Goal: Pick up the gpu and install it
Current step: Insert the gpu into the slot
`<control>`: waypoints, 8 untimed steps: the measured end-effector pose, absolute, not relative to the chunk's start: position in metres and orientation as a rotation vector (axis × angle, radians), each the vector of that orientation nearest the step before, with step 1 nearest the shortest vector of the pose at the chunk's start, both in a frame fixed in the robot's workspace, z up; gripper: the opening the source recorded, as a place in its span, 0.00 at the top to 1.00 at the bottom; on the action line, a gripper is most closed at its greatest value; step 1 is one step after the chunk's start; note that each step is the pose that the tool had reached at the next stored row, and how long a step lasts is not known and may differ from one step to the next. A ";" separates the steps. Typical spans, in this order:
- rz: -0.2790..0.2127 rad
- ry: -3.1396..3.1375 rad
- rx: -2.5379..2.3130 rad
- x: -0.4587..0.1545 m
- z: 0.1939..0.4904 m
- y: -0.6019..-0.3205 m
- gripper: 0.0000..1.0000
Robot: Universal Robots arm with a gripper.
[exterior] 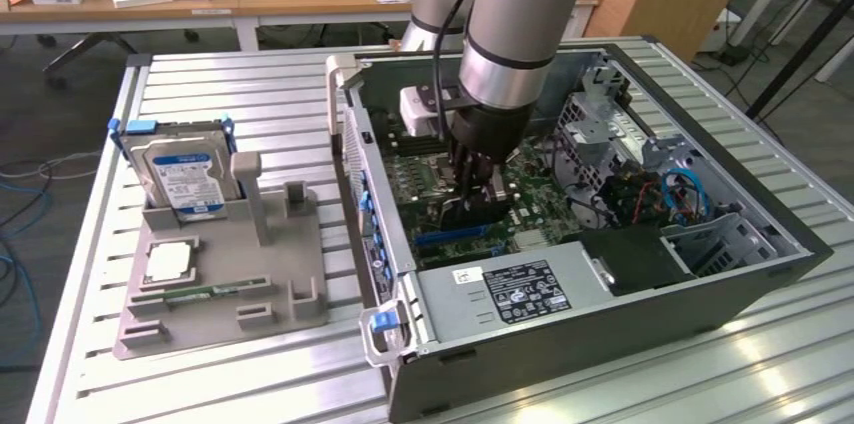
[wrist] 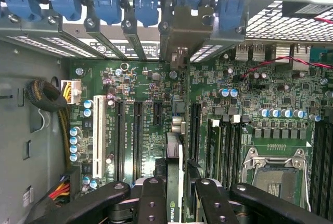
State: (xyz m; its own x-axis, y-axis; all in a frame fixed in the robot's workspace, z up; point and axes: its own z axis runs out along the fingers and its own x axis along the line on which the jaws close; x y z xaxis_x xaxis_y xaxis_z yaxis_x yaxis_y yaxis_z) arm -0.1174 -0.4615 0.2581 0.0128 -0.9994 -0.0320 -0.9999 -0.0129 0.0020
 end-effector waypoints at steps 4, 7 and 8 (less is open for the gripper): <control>0.038 2.192 -2.221 -0.117 0.258 -0.462 0.74; 0.038 2.192 -2.221 -0.117 0.257 -0.462 0.74; 0.038 2.192 -2.221 -0.117 0.257 -0.462 0.74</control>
